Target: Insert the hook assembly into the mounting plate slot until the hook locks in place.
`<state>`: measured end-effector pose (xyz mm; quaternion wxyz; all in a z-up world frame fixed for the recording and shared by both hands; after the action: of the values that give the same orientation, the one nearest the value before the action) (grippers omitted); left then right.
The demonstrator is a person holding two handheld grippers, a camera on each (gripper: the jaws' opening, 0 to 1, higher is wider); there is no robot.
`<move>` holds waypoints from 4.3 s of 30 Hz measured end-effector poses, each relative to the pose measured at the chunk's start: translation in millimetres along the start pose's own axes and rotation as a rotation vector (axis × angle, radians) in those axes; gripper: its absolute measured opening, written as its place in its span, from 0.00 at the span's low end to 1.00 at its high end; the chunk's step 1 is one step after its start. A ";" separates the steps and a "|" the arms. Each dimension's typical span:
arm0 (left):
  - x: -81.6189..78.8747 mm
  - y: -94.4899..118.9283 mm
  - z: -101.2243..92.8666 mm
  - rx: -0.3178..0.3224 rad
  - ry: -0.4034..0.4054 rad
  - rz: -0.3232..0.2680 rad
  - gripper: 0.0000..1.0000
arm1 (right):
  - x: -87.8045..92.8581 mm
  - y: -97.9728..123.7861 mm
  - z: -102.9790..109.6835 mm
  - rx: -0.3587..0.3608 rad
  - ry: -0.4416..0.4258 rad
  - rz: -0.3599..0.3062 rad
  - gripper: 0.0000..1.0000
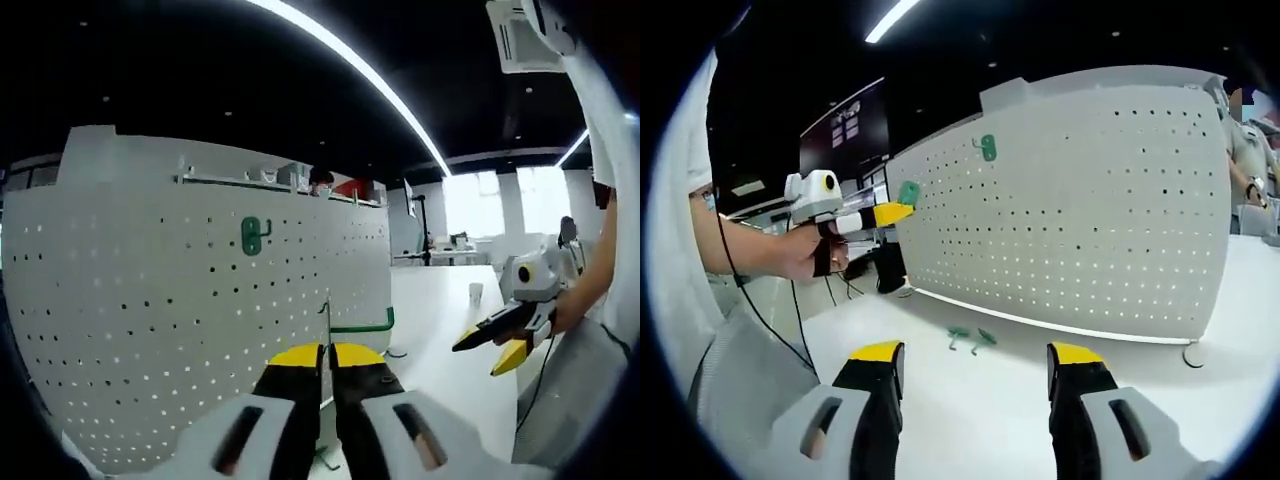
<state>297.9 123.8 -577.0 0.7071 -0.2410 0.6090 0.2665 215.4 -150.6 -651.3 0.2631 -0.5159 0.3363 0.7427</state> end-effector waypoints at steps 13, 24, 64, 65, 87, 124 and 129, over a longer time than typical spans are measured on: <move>-14.2 3.2 -10.5 -0.021 0.020 -0.058 0.02 | -0.4 0.4 0.2 -0.003 -0.004 -0.009 0.56; -9.7 2.0 -13.8 -0.016 0.021 -0.034 0.02 | -7.0 2.6 3.6 -0.014 0.023 -0.046 0.56; -5.4 -1.6 -18.3 -0.008 0.030 -0.016 0.03 | -43.5 14.4 22.1 -0.065 0.053 -0.252 0.52; -5.6 -1.8 -18.6 -0.008 0.030 -0.017 0.03 | -43.8 13.9 22.5 -0.066 0.053 -0.252 0.52; -4.9 -10.0 -34.5 0.006 0.037 -0.017 0.03 | -55.1 -8.0 45.2 -0.156 0.076 -0.269 0.44; -11.3 -23.8 -62.5 0.029 0.082 -0.059 0.03 | -84.4 -37.9 54.6 -0.186 0.040 -0.332 0.29; -11.5 -23.2 -63.7 0.031 0.079 -0.061 0.03 | -86.3 -41.6 55.3 -0.195 0.027 -0.335 0.26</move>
<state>265.5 63.3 -574.3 0.6940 -0.2586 0.6329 0.2255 241.8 -85.3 -565.9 0.3275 -0.5975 0.1757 0.7106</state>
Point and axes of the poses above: the point that each gripper's makers call its tool centre point, and the gripper's own axes: y roughly backward along the fingers, z roughly to its left, x roughly out of its underside, the point moved 9 cm from there along y, roughly backward along the fingers, and after that the axes turned 6 degrees about -y, right-handed, at the moved point
